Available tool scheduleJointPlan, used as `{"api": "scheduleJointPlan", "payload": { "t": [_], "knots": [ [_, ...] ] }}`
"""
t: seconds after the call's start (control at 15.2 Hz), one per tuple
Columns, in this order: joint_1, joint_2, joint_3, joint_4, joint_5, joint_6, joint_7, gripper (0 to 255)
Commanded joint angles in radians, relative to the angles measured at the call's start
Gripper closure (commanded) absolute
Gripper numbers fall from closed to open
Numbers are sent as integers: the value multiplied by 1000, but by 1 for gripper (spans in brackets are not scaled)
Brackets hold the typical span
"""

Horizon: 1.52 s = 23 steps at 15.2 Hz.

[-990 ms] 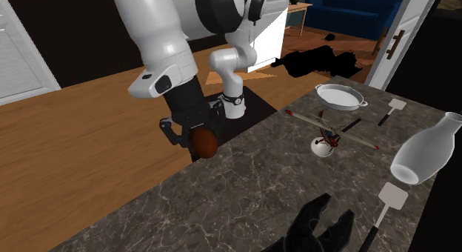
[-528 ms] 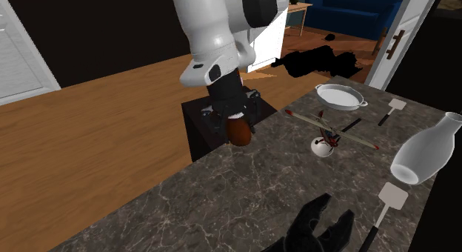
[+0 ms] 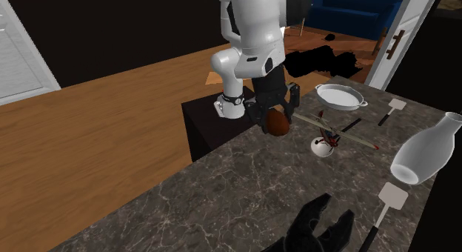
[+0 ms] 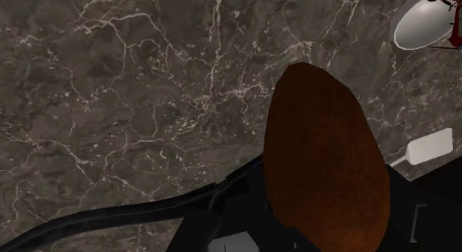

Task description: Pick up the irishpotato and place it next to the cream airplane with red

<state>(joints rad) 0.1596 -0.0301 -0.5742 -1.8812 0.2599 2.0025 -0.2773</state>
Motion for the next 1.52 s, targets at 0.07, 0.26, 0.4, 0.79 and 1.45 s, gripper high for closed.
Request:
{"api": "scheduleJointPlan", "payload": {
  "t": [0.07,0.26,0.4,0.79,1.45],
  "knots": [
    [36,-34,43,-44,-29,36,84,255],
    [69,-58,86,-74,-51,63,165,255],
    [90,-68,115,-88,-63,79,218,255],
    [151,-70,199,-102,-89,117,369,255],
    [252,6,322,-29,-117,151,604,255]
  ]
}}
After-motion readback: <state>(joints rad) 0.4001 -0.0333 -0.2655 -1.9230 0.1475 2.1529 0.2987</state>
